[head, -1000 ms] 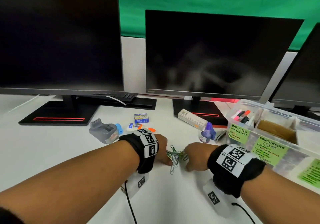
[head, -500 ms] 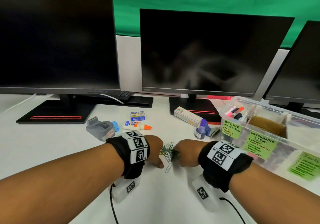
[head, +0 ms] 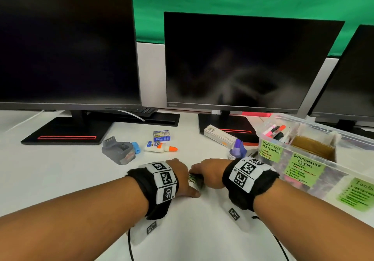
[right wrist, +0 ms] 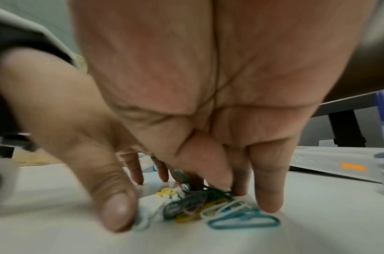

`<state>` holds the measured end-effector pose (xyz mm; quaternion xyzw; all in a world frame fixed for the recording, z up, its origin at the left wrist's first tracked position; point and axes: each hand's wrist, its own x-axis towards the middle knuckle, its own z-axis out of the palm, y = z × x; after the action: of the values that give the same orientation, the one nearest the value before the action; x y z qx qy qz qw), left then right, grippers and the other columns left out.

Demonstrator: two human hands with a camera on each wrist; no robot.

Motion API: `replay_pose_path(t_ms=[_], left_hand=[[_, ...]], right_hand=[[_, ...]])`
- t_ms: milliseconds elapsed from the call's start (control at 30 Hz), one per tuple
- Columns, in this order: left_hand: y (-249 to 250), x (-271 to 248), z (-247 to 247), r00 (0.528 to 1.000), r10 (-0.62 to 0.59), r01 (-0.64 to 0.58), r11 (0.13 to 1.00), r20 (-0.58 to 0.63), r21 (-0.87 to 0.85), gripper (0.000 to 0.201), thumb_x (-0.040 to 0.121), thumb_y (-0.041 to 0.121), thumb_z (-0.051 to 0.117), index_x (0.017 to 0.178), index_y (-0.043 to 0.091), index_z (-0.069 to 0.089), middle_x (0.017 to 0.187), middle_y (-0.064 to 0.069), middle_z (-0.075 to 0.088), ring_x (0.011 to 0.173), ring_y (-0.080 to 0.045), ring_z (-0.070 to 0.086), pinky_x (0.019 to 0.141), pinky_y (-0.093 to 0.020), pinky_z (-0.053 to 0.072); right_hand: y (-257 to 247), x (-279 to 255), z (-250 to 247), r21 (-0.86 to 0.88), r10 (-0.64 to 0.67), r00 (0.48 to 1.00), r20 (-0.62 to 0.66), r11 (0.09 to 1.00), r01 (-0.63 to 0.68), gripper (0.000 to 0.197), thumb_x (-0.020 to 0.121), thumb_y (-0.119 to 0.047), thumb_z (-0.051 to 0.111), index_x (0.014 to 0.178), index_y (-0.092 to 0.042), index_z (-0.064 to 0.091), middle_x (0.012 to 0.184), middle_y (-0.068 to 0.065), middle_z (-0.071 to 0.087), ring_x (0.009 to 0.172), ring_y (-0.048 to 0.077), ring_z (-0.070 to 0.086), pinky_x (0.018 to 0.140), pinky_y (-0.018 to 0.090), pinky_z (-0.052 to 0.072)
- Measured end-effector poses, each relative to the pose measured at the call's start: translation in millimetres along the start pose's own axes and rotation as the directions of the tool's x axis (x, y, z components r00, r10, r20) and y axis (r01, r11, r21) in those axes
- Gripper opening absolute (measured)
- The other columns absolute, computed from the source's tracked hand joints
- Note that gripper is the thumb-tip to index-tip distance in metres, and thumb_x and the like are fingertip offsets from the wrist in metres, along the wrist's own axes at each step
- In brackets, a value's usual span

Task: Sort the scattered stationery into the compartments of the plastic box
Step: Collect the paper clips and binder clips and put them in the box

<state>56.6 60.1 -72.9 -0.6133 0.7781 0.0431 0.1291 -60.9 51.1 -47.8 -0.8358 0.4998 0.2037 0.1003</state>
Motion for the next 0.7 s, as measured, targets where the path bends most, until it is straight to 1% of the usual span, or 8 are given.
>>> replay_pose_path(t_ms=[100, 167, 267, 367, 467, 533, 600, 700], left_hand=[[-4, 8, -4, 1.0, -0.01, 0.01, 1.0, -0.021, -0.029, 0.078, 0.073, 0.068, 0.061, 0.127, 0.013, 0.051, 0.125, -0.008, 0.054, 0.115, -0.023, 0.054, 0.085, -0.029, 0.044], [-7, 12, -7, 1.0, 0.015, -0.016, 0.999, -0.015, -0.043, 0.075, 0.071, 0.063, 0.067, 0.124, 0.011, 0.053, 0.124, -0.007, 0.056, 0.114, -0.023, 0.056, 0.084, -0.028, 0.045], [-11, 17, -8, 0.998, 0.062, -0.061, 0.995, 0.014, -0.078, 0.077, 0.071, 0.055, 0.073, 0.13, 0.013, 0.048, 0.129, -0.003, 0.054, 0.119, -0.021, 0.052, 0.094, -0.029, 0.044], [-9, 23, -7, 0.996, 0.093, -0.09, 0.987, 0.013, -0.132, 0.075, 0.069, 0.047, 0.078, 0.129, 0.015, 0.048, 0.129, -0.002, 0.054, 0.118, -0.02, 0.052, 0.097, -0.029, 0.044], [-4, 26, -7, 0.995, 0.1, -0.102, 0.982, -0.018, -0.157, 0.067, 0.07, 0.041, 0.08, 0.125, 0.014, 0.053, 0.125, -0.002, 0.057, 0.115, -0.02, 0.055, 0.095, -0.029, 0.046], [-1, 27, -8, 0.994, 0.102, -0.105, 0.983, -0.025, -0.152, 0.061, 0.072, 0.038, 0.079, 0.123, 0.012, 0.057, 0.123, -0.003, 0.06, 0.113, -0.021, 0.058, 0.093, -0.029, 0.047], [1, 28, -8, 0.995, 0.1, -0.103, 0.984, -0.025, -0.145, 0.053, 0.073, 0.035, 0.078, 0.117, 0.01, 0.062, 0.118, -0.005, 0.064, 0.109, -0.023, 0.061, 0.09, -0.03, 0.048], [3, 30, -8, 0.997, 0.071, -0.076, 0.985, -0.035, -0.153, 0.049, 0.071, 0.034, 0.079, 0.112, 0.011, 0.065, 0.114, -0.006, 0.067, 0.104, -0.022, 0.063, 0.088, -0.03, 0.05]], right_hand=[[9, -16, 4, 0.098, 0.027, 0.996, -0.079, 0.995, -0.02, 0.052, 0.091, -0.011, 0.052, 0.142, -0.016, 0.041, 0.14, 0.009, 0.049, 0.129, 0.027, 0.045, 0.106, 0.034, 0.037], [18, -27, 4, 0.161, 0.137, 0.984, -0.115, 0.98, -0.117, 0.072, 0.085, -0.029, 0.067, 0.147, -0.017, 0.032, 0.147, 0.005, 0.04, 0.135, 0.024, 0.039, 0.108, 0.032, 0.033], [27, -36, 4, 0.164, 0.285, 0.959, 0.0, 0.946, -0.281, 0.091, 0.071, -0.048, 0.077, 0.144, -0.013, 0.035, 0.142, 0.006, 0.046, 0.124, 0.025, 0.051, 0.097, 0.031, 0.042], [22, -29, 7, 0.235, 0.296, 0.955, 0.026, 0.927, -0.294, 0.084, 0.068, -0.044, 0.081, 0.135, -0.008, 0.045, 0.127, 0.009, 0.06, 0.103, 0.025, 0.066, 0.082, 0.03, 0.05], [12, -13, 6, 0.307, 0.262, 0.965, 0.023, 0.917, -0.256, 0.063, 0.07, -0.038, 0.081, 0.118, -0.005, 0.06, 0.114, 0.011, 0.069, 0.092, 0.023, 0.069, 0.084, 0.032, 0.054], [9, -1, 6, 0.368, 0.262, 0.965, 0.022, 0.895, -0.251, 0.05, 0.07, -0.035, 0.082, 0.105, -0.002, 0.069, 0.098, 0.01, 0.074, 0.076, 0.019, 0.066, 0.086, 0.032, 0.057], [10, 8, 9, 0.424, 0.275, 0.961, 0.029, 0.868, -0.261, 0.043, 0.07, -0.03, 0.083, 0.099, -0.001, 0.072, 0.083, 0.006, 0.073, 0.067, 0.017, 0.064, 0.087, 0.032, 0.057], [12, 14, 9, 0.479, 0.285, 0.958, 0.035, 0.836, -0.267, 0.039, 0.071, -0.024, 0.082, 0.1, -0.001, 0.072, 0.092, 0.01, 0.075, 0.067, 0.018, 0.065, 0.087, 0.033, 0.057]])
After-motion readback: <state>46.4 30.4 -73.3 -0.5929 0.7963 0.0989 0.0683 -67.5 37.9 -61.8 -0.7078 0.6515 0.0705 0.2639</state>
